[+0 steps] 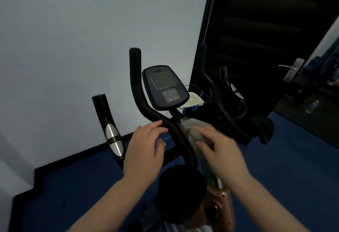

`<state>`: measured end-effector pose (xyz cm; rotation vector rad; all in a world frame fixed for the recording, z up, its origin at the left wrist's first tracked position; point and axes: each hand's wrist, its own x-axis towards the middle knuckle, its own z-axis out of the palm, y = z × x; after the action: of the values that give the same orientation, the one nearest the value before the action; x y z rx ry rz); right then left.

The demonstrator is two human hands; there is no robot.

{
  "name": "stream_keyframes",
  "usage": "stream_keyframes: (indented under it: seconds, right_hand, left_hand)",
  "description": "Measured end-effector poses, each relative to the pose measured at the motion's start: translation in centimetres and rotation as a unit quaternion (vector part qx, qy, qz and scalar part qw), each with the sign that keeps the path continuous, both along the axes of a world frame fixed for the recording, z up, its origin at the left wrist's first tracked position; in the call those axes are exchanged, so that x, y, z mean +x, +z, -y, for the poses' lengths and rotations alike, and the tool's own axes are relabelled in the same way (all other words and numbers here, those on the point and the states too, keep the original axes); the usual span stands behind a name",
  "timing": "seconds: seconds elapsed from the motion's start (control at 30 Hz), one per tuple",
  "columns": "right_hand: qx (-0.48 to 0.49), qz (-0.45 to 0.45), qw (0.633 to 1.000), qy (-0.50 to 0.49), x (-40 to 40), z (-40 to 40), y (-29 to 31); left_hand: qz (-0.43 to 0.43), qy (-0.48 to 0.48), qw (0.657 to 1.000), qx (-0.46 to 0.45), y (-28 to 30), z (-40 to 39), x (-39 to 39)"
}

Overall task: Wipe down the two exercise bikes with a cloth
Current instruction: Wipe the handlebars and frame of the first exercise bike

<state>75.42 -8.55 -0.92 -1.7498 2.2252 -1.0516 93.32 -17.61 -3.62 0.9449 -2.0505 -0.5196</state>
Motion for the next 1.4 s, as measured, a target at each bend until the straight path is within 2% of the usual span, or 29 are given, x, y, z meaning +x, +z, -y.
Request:
stream_keyframes:
  seconds: [0.1,0.23,0.43,0.57,0.63,0.73,0.83,0.9,1.0,1.1,1.17,1.23,1.3,1.37,1.4]
  right_hand:
    - [0.022,0.041,0.998,0.046,0.6,1.1,-2.5]
    - [0.032,0.035,0.998,0.046,-0.6,3.1,-2.8]
    - [-0.066,0.033,0.996,0.054,-0.4,0.4,-3.8]
    - [-0.001,-0.04,0.999,0.022,-1.0,3.3,-2.7]
    - [-0.003,-0.051,0.999,-0.013,-0.4,3.9,-2.6]
    - [-0.073,0.026,0.997,-0.004,0.1,1.6,-3.7]
    - [-0.095,0.092,0.991,0.036,-0.4,-0.2,-4.1]
    - [-0.074,0.054,0.995,0.046,-1.3,1.0,-3.4]
    - [-0.049,-0.039,0.998,-0.005,-1.0,3.0,-2.8]
    - [-0.1,0.01,0.995,-0.03,0.3,1.4,-4.1]
    - [-0.134,-0.012,0.99,-0.029,0.4,0.0,-4.3]
    - [-0.11,-0.049,0.992,-0.025,-0.3,1.1,-3.4]
    - [-0.035,-0.077,0.995,-0.048,-0.4,3.3,-2.5]
    - [-0.015,-0.06,0.997,-0.047,0.1,4.0,-2.9]
    - [-0.041,-0.031,0.998,-0.045,0.2,3.5,-3.0]
  left_hand:
    - [0.048,0.023,0.997,-0.054,-0.9,-0.2,-0.2]
    - [0.063,0.067,0.995,-0.038,-1.1,-0.2,-0.5]
    - [0.104,0.087,0.99,-0.047,-1.1,-0.5,-0.4]
    - [0.137,0.094,0.984,-0.059,-1.1,-0.5,-0.6]
    - [0.135,0.099,0.984,-0.055,-1.1,-0.5,-0.6]
    - [0.13,0.1,0.985,-0.046,-1.0,-0.6,-0.6]
    - [0.124,0.102,0.986,-0.042,-1.1,-0.5,-0.6]
    - [0.119,0.102,0.986,-0.052,-1.0,-0.5,-0.7]
    - [0.116,0.098,0.987,-0.051,-1.1,-0.5,-0.6]
    - [0.1,0.106,0.989,-0.031,-1.0,-0.6,-0.2]
    - [0.088,0.104,0.99,-0.022,-1.0,-0.7,-0.2]
    - [0.095,0.101,0.99,-0.03,-1.0,-0.8,-0.3]
    - [0.111,0.099,0.988,-0.035,-0.9,-0.8,-0.5]
    - [0.115,0.101,0.988,-0.027,-0.9,-0.7,-0.5]
    - [0.115,0.099,0.988,-0.02,-0.8,-0.7,-0.5]
